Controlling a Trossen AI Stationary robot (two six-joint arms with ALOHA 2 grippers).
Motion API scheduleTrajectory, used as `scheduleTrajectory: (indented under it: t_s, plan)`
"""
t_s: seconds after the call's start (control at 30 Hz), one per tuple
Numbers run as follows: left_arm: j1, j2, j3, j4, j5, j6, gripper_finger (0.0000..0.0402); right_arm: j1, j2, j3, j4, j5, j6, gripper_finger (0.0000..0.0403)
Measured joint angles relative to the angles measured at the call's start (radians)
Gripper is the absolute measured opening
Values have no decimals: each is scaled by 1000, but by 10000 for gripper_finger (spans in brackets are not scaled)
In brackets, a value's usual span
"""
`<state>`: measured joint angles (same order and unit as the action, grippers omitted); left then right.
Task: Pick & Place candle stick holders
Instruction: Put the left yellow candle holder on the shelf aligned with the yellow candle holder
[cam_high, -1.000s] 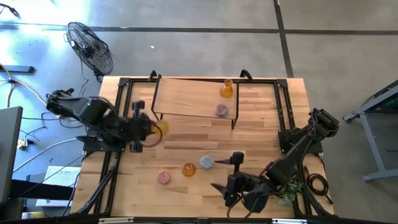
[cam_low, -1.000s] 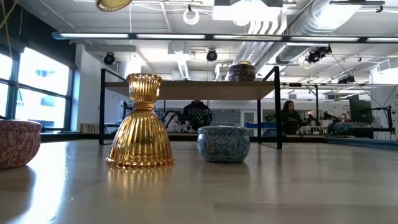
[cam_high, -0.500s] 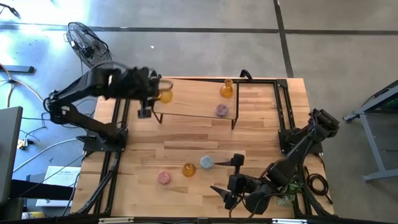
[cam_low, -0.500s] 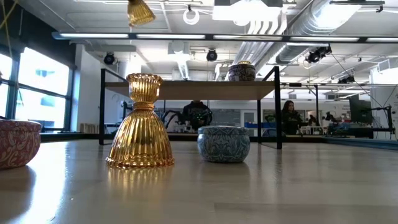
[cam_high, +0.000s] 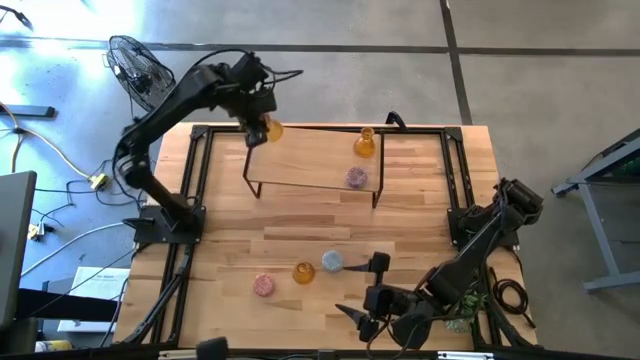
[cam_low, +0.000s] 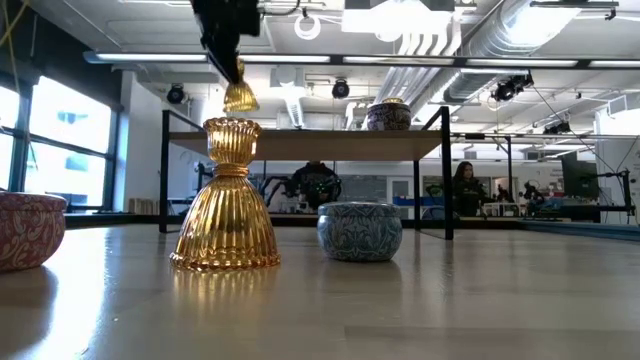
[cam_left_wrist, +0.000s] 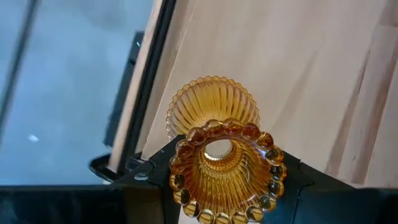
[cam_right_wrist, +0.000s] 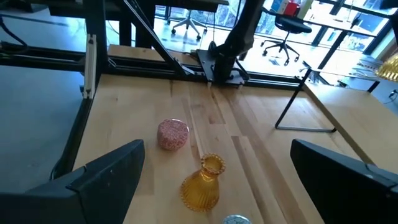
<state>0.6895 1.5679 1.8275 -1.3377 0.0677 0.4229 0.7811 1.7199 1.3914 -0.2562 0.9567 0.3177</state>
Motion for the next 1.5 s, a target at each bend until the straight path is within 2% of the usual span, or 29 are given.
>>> scheduleTrajectory:
  t_s: [0.17, 0.57, 0.83, 1.07, 1.5]
  plan:
    - [54, 68, -14, -3, 69, 19, 149, 0, 1, 0, 14, 4, -2, 398]
    - [57, 164, -22, 0, 57, 20, 158, 0, 1, 0, 37, -17, -1, 398]
    - [57, 166, -22, -23, 76, 14, 150, 0, 1, 0, 37, -44, -3, 398]
    - [57, 166, -22, -36, 73, -9, 187, 0, 1, 0, 37, -47, -3, 398]
    - [57, 150, -22, -39, 50, 25, 191, 0, 1, 0, 36, -47, -4, 398]
